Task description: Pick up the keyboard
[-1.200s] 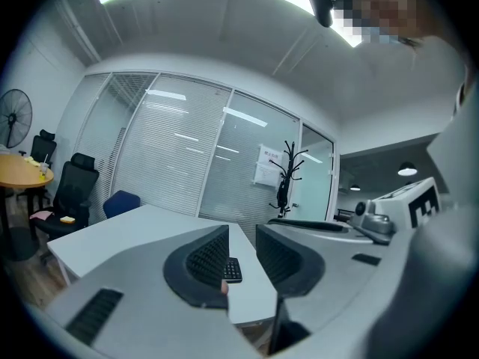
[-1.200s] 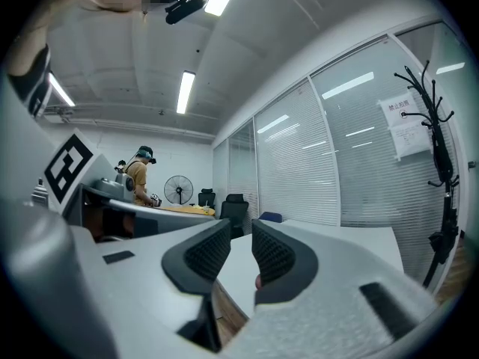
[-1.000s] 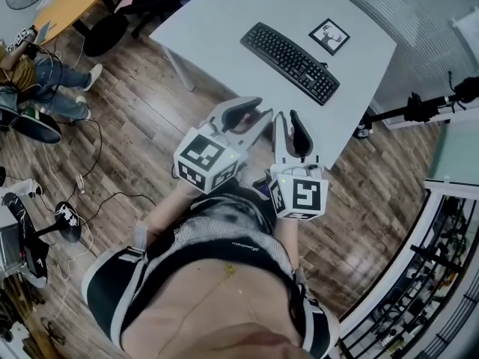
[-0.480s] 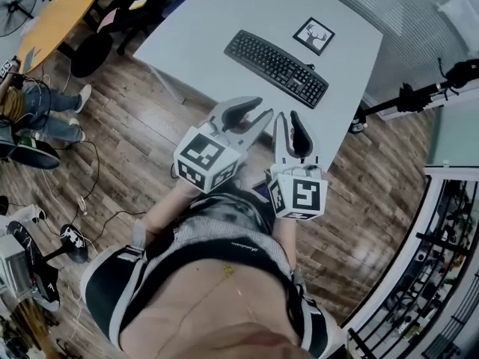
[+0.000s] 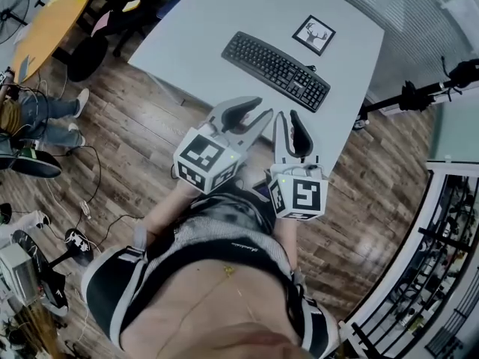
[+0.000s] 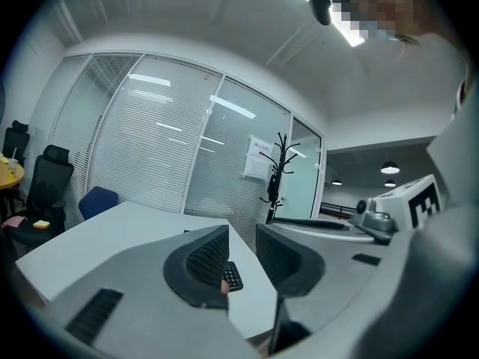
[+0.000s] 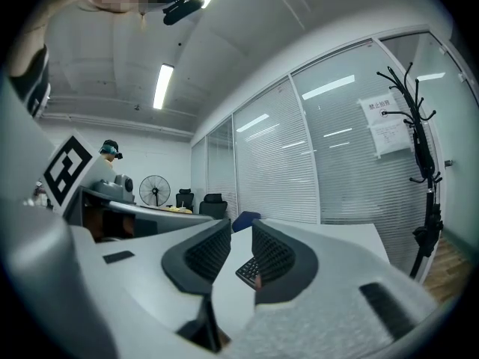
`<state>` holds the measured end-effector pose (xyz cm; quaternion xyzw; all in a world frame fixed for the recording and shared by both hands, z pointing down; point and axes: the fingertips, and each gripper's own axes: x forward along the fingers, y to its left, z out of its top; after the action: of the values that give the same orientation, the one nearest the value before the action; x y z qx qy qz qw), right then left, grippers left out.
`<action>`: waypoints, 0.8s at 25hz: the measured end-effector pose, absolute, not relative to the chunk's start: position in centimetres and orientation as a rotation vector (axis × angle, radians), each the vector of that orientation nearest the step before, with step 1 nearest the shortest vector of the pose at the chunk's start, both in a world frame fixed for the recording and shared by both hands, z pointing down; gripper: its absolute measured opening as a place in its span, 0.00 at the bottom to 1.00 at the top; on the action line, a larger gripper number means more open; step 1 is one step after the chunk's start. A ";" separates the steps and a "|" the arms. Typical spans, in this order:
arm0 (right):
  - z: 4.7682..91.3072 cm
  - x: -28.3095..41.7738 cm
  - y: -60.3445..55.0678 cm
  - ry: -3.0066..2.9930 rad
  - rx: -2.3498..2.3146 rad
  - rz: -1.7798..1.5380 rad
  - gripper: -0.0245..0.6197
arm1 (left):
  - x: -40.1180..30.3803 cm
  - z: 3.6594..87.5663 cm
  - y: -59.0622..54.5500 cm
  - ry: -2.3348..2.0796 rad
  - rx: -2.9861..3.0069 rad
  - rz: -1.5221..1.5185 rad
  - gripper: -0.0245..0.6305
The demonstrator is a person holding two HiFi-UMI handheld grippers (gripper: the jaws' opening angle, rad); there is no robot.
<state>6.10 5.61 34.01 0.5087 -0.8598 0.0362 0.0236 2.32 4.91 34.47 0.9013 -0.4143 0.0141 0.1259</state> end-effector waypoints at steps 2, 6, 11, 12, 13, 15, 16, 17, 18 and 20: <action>34.2 5.9 5.0 -2.659 1.575 0.117 0.18 | 2.0 34.6 4.3 -1.205 2.619 0.041 0.20; 34.3 5.3 3.8 -2.658 1.564 0.118 0.18 | 1.6 34.8 3.1 -1.201 2.614 0.038 0.20; 34.5 4.9 2.3 -2.648 1.575 0.120 0.18 | 1.4 35.0 1.6 -1.184 2.614 0.039 0.20; 34.5 4.9 1.9 -2.645 1.575 0.120 0.18 | 1.3 35.1 1.2 -1.181 2.616 0.040 0.20; 34.6 4.9 1.6 -2.640 1.577 0.119 0.18 | 1.3 35.1 0.9 -1.176 2.618 0.040 0.20; 34.7 5.0 0.9 -2.628 1.583 0.120 0.18 | 1.4 35.2 0.2 -1.162 2.617 0.035 0.20; 34.7 5.0 0.6 -2.621 1.590 0.122 0.18 | 1.4 35.2 -0.2 -1.152 2.617 0.032 0.20; 34.8 5.1 0.2 -2.614 1.599 0.122 0.18 | 1.4 35.2 -0.6 -1.143 2.618 0.029 0.20; 34.9 5.2 -0.2 -2.608 1.608 0.122 0.18 | 1.5 35.2 -1.0 -1.134 2.621 0.028 0.20; 34.8 5.3 -1.1 -2.598 1.620 0.116 0.18 | 1.6 35.2 -2.0 -1.116 2.630 0.028 0.20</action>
<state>5.25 -1.08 34.77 0.5283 -0.8473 0.0378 0.0388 1.56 -1.95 35.21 0.9112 -0.3867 0.0099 0.1418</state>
